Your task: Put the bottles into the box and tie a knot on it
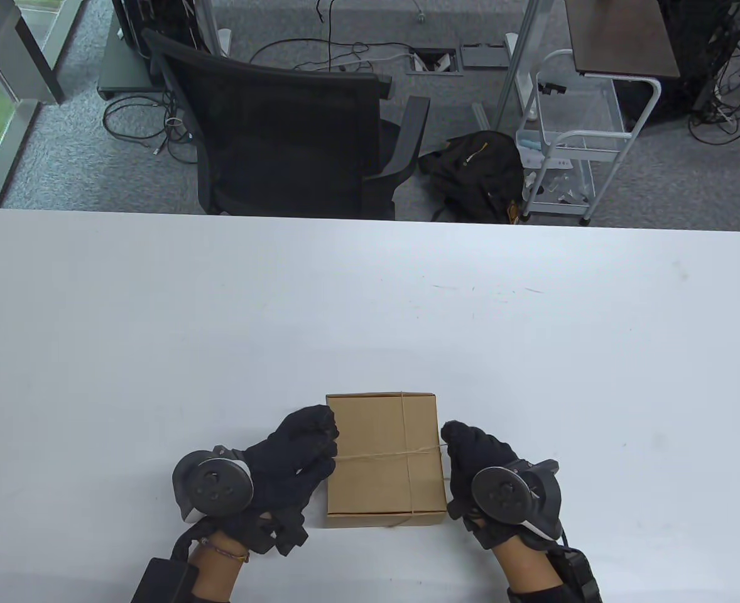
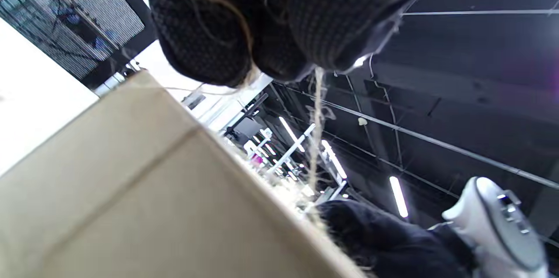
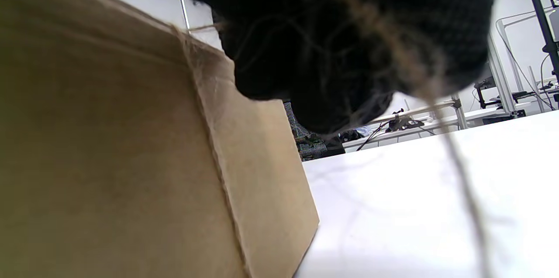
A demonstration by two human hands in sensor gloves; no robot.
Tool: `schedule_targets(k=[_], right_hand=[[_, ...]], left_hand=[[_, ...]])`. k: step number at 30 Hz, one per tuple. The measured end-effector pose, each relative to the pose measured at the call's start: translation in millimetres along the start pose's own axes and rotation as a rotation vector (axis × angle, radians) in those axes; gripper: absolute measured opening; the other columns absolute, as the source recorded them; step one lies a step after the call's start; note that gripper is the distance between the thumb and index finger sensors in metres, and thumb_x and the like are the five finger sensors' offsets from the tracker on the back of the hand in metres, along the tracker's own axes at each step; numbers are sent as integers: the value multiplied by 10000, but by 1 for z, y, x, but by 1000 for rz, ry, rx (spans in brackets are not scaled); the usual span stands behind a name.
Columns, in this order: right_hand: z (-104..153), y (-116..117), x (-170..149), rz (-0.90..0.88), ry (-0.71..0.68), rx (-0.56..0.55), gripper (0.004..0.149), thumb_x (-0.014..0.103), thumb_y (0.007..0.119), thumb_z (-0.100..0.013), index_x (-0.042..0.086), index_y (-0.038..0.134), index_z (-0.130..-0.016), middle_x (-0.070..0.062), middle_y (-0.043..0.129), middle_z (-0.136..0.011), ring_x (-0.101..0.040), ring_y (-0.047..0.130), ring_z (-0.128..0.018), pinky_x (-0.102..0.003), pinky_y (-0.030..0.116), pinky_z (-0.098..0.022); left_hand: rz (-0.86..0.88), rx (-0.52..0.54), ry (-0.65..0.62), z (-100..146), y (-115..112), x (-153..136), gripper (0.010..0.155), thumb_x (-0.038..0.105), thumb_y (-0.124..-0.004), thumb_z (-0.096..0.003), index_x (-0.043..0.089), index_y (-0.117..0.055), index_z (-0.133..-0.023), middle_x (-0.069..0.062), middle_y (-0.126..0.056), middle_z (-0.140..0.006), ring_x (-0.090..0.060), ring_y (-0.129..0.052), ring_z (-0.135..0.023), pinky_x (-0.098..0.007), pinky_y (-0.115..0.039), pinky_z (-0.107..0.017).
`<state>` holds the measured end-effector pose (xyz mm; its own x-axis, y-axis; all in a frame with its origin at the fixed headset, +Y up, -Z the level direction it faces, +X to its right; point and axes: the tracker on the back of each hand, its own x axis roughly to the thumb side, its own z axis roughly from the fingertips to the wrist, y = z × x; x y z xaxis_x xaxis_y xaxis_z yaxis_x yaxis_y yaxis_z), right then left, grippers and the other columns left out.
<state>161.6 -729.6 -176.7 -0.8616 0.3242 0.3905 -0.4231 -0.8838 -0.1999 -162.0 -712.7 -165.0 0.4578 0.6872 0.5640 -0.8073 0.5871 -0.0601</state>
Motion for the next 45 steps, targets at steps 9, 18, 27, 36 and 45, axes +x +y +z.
schedule_targets(k=[9, 18, 27, 36, 45], right_hand=[[0, 1, 0, 33, -10, 1, 411, 186, 695, -455, 36, 795, -824, -136, 964, -617, -325, 1007, -460, -426, 913, -293], [0, -1, -3, 75, 1, -17, 408, 186, 700, -459, 35, 794, -827, -142, 964, -615, -324, 1006, -452, -424, 912, -288], [1, -1, 3, 141, -13, -43, 407, 189, 703, -465, 33, 792, -830, -144, 965, -613, -322, 1007, -445, -420, 912, -284], [0, -4, 13, 198, -19, -81, 405, 194, 707, -469, 28, 794, -828, -143, 969, -598, -309, 1009, -423, -411, 914, -266], [2, -7, 9, 201, -9, -93, 405, 194, 705, -472, 28, 789, -831, -143, 966, -601, -307, 1008, -424, -414, 912, -272]], left_hand=[[-55, -143, 82, -3, 0, -3, 449, 374, -809, -507, 223, -824, -929, -153, -997, -884, -245, -1115, -290, -295, -954, -180], [-84, -285, 359, -4, 13, -25, 600, 484, -880, -469, 113, -871, -941, -36, -1105, -473, -136, -1034, -68, -242, -891, -25], [-100, -621, 522, -9, -2, -26, 513, 364, -900, -504, 66, -906, -921, -107, -1159, -512, -133, -1046, -25, -239, -898, 12], [37, -785, 484, -8, 1, -19, 477, 341, -982, -454, 101, -984, -865, -115, -1171, -510, -149, -1068, -38, -244, -912, 3], [274, -818, 402, -7, -3, -17, 483, 332, -916, -485, 150, -958, -931, -112, -1174, -474, -137, -1066, -15, -236, -912, 21]])
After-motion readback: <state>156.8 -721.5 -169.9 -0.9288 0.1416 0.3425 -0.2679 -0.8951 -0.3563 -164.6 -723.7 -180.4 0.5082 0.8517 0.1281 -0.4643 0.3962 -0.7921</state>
